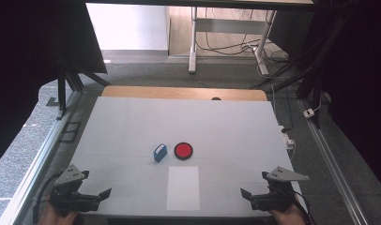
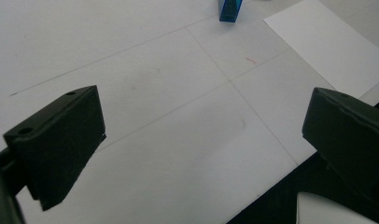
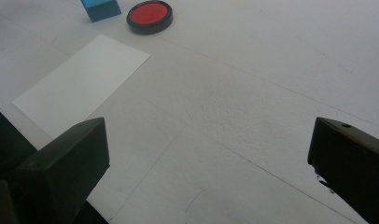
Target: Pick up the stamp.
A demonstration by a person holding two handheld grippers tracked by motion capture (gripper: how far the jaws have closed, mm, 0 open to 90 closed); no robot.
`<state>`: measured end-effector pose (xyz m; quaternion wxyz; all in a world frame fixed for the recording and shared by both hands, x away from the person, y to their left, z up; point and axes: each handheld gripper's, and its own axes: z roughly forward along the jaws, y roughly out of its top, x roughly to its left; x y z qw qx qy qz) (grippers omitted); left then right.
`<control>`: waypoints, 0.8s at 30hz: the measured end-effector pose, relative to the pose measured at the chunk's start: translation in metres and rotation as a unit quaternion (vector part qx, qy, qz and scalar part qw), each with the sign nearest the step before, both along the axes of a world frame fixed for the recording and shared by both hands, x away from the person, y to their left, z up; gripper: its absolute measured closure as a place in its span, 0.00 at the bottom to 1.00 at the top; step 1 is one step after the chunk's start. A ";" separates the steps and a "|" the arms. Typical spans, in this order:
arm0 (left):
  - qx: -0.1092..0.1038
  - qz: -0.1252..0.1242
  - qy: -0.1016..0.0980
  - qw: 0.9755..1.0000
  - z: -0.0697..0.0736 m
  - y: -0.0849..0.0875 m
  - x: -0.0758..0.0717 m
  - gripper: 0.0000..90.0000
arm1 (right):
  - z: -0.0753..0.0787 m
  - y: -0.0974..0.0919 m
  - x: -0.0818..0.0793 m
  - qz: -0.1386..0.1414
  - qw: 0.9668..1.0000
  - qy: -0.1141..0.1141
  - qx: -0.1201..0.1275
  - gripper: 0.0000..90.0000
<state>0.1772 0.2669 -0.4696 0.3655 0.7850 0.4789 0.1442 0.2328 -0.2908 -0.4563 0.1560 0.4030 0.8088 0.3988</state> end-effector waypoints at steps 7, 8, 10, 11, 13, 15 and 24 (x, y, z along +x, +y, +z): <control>0.001 -0.016 -0.005 1.000 0.001 -0.004 0.004 0.00 | 0.000 0.001 0.000 0.001 1.000 0.002 -0.002 0.00; 0.001 -0.016 -0.005 1.000 0.001 -0.004 0.004 0.00 | 0.000 0.001 0.000 0.001 1.000 0.002 -0.002 0.00; -0.001 -0.021 -0.009 1.000 0.001 -0.004 0.005 0.00 | 0.000 0.000 0.000 0.000 1.000 0.001 -0.003 0.00; -0.002 -0.024 -0.009 1.000 0.002 -0.005 0.006 0.00 | 0.000 0.000 0.000 0.000 1.000 0.001 -0.003 0.00; -0.008 -0.030 -0.012 0.999 0.002 -0.006 0.008 0.00 | 0.000 0.001 0.000 0.001 1.000 0.000 -0.003 0.00; -0.009 -0.032 -0.015 0.999 0.002 -0.007 0.010 0.00 | 0.000 0.001 0.000 0.002 1.000 0.000 -0.005 0.00; -0.014 -0.052 -0.021 0.998 0.002 -0.015 0.020 0.00 | 0.000 0.001 0.000 0.003 1.000 0.001 -0.005 0.00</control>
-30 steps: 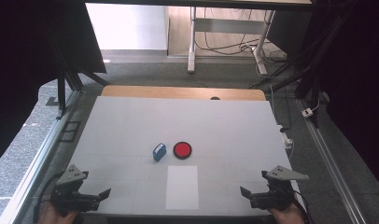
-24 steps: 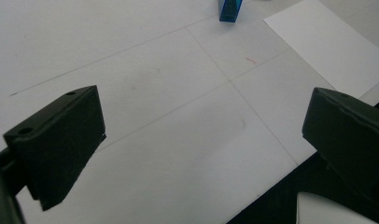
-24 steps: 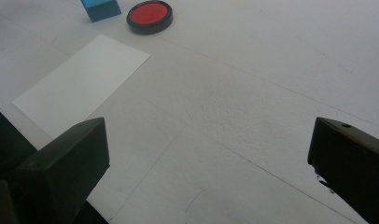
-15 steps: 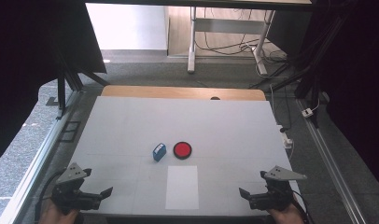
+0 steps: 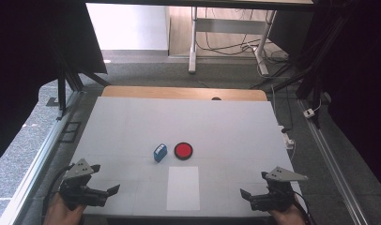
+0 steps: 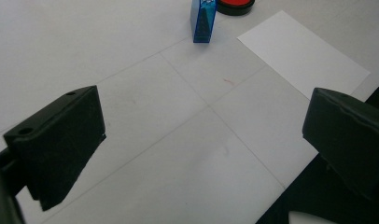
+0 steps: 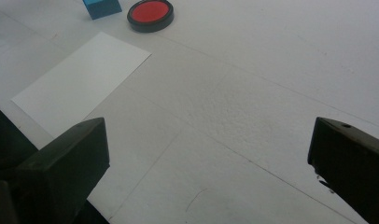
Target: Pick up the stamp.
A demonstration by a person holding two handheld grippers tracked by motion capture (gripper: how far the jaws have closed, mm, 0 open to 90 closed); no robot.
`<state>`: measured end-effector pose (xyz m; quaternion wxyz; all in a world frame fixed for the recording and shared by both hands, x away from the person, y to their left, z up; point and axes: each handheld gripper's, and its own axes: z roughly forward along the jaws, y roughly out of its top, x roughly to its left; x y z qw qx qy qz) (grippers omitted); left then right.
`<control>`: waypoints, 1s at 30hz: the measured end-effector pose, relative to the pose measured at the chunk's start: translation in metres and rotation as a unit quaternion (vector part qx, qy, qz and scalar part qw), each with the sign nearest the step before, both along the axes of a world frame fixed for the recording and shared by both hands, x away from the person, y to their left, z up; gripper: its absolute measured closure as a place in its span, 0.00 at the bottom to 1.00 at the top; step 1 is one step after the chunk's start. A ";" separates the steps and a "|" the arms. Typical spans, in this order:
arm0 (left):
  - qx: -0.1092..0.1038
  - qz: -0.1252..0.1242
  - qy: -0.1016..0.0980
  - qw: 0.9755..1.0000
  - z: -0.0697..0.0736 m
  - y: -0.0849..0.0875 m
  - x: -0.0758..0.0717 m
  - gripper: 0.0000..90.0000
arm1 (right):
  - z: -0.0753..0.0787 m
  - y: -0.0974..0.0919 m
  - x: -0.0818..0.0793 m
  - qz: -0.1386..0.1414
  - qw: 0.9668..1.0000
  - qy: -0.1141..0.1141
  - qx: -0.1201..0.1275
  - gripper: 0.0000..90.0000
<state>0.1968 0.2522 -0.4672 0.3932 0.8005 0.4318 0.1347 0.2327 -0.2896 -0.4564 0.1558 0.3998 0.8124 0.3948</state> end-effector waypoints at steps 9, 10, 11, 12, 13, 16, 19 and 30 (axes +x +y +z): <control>0.001 -0.010 -0.014 1.000 0.001 -0.009 0.010 0.00 | 0.000 0.000 0.000 0.001 1.000 0.000 0.000 0.00; 0.002 -0.011 -0.015 1.000 0.001 -0.010 0.010 0.00 | 0.000 0.000 0.000 0.001 1.000 0.000 0.000 0.00; 0.005 -0.011 -0.017 1.000 0.001 -0.011 0.011 0.00 | 0.000 0.000 0.000 0.001 1.000 0.000 0.000 0.00; 0.006 -0.012 -0.017 1.000 0.001 -0.013 0.012 0.00 | 0.000 0.000 0.000 0.001 1.000 0.000 0.000 0.00; 0.009 -0.013 -0.018 1.000 0.002 -0.015 0.013 0.00 | 0.000 0.000 0.000 0.001 1.000 0.000 0.000 0.00; 0.010 -0.019 -0.020 1.000 0.002 -0.019 0.017 0.00 | 0.000 0.000 0.000 0.001 1.000 0.000 0.000 0.00; 0.008 -0.022 -0.018 1.000 0.002 -0.022 0.021 0.00 | 0.000 0.000 0.000 0.001 1.000 -0.001 -0.001 0.00; 0.005 -0.027 -0.022 0.999 0.001 -0.032 0.038 0.00 | 0.000 0.000 0.000 0.001 1.000 0.001 0.000 0.00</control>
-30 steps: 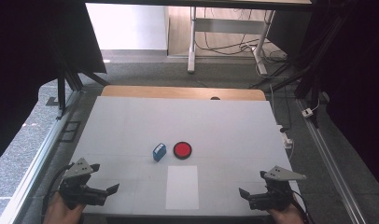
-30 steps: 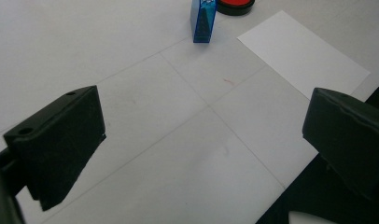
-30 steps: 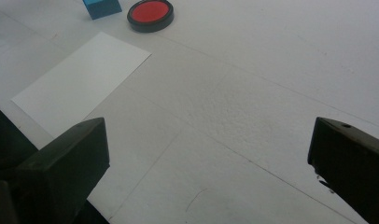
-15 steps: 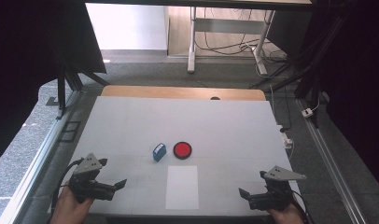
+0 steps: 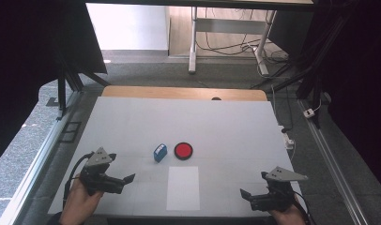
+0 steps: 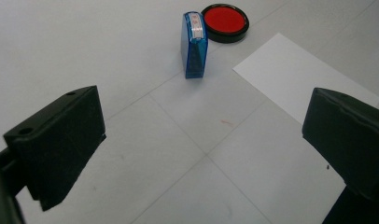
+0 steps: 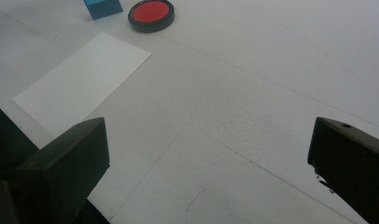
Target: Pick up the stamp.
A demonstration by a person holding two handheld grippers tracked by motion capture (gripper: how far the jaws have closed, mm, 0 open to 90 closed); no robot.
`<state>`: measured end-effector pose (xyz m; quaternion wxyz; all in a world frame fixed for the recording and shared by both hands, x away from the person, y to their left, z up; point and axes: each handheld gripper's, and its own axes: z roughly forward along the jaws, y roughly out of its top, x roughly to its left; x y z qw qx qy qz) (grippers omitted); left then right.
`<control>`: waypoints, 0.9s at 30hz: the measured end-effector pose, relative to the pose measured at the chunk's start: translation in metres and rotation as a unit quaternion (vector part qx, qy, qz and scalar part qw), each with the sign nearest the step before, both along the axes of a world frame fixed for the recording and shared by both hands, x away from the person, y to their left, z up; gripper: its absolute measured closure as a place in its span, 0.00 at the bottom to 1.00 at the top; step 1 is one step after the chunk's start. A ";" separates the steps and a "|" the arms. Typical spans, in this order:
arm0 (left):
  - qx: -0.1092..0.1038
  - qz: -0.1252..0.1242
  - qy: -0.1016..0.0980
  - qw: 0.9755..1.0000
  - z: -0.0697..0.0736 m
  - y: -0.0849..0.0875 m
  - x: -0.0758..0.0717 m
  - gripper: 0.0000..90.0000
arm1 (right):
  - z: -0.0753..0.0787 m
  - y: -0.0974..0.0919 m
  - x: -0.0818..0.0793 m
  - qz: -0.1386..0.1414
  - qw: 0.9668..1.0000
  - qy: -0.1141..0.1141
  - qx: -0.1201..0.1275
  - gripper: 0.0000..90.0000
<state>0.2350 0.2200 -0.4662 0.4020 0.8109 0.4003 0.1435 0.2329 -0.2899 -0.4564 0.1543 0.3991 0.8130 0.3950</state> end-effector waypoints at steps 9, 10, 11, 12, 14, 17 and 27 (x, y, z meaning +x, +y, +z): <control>-0.015 -0.015 0.004 1.000 -0.001 -0.012 0.017 0.00 | 0.000 0.000 0.000 0.001 1.000 0.000 -0.001 0.00; -0.014 -0.014 0.003 1.000 -0.001 -0.013 0.019 0.00 | 0.000 0.000 0.000 0.001 1.000 0.000 -0.002 0.00; -0.014 -0.014 0.003 1.000 -0.001 -0.013 0.019 0.00 | 0.000 0.000 0.000 0.001 1.000 0.000 -0.002 0.00; -0.014 -0.013 -0.002 1.000 -0.001 -0.018 0.024 0.00 | 0.000 0.000 0.000 0.001 1.000 0.000 -0.002 0.00; -0.013 -0.013 -0.002 1.000 -0.001 -0.020 0.026 0.00 | 0.000 0.000 0.000 0.001 1.000 0.000 -0.001 0.00; 0.003 -0.019 0.001 1.000 -0.001 -0.029 0.036 0.00 | 0.000 0.001 0.000 0.001 1.000 -0.001 -0.002 0.00; 0.020 -0.018 0.014 1.000 -0.007 -0.043 0.057 0.00 | 0.000 0.001 0.000 0.003 1.000 -0.001 -0.005 0.00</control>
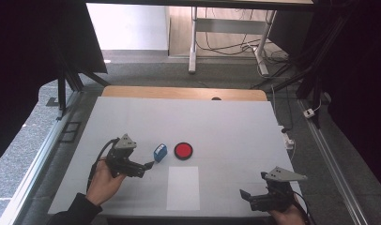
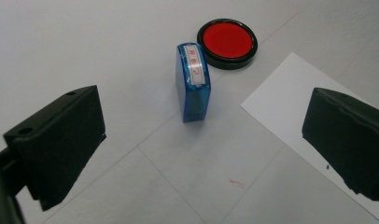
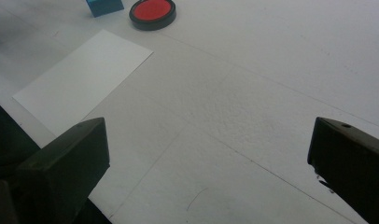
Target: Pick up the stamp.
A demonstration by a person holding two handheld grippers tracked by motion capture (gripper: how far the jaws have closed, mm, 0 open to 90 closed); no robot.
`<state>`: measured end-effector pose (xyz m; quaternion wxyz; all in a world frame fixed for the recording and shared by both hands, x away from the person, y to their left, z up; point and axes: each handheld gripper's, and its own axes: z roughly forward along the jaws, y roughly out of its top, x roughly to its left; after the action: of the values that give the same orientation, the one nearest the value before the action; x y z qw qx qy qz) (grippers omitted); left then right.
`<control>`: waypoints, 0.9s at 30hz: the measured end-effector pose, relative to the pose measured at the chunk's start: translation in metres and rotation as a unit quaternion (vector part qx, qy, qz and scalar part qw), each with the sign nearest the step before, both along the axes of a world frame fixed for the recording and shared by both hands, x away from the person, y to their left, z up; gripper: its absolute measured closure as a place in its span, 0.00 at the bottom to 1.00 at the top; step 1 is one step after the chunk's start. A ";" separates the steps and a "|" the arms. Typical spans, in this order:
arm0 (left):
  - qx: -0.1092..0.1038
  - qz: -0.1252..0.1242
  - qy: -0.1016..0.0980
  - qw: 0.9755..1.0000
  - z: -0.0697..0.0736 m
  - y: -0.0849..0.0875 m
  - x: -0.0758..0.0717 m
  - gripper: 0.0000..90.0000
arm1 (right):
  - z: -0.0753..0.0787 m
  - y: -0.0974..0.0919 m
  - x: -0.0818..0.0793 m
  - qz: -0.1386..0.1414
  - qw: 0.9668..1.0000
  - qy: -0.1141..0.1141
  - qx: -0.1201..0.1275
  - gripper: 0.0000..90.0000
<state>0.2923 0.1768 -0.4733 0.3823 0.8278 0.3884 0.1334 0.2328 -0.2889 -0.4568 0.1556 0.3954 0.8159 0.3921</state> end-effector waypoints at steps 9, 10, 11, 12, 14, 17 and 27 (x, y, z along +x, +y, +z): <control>0.011 -0.008 0.008 1.000 -0.004 -0.011 0.017 0.00 | 0.000 0.000 0.000 0.001 1.000 0.000 -0.001 0.00; 0.013 -0.007 0.007 1.000 -0.004 -0.012 0.019 0.00 | 0.000 0.000 0.000 0.001 1.000 0.000 -0.001 0.00; 0.014 -0.007 0.006 1.000 -0.004 -0.014 0.021 0.00 | 0.000 0.000 0.000 0.001 1.000 0.001 -0.001 0.00; 0.016 -0.009 0.005 1.000 -0.005 -0.015 0.023 0.00 | 0.000 0.000 0.000 0.001 1.000 0.001 -0.001 0.00; 0.017 -0.011 0.005 1.000 -0.006 -0.018 0.027 0.00 | 0.000 0.000 0.000 0.001 1.000 0.001 -0.001 0.00; 0.016 -0.018 0.008 1.000 -0.008 -0.021 0.032 0.00 | 0.000 0.000 0.000 0.000 1.000 0.001 -0.001 0.00; 0.033 -0.029 0.015 0.999 -0.015 -0.034 0.046 0.00 | 0.000 0.000 0.000 0.001 1.000 0.001 -0.001 0.00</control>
<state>0.3383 0.1432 -0.4887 0.3529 0.8527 0.3651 0.1225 0.2330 -0.2887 -0.4569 0.1551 0.3944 0.8169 0.3911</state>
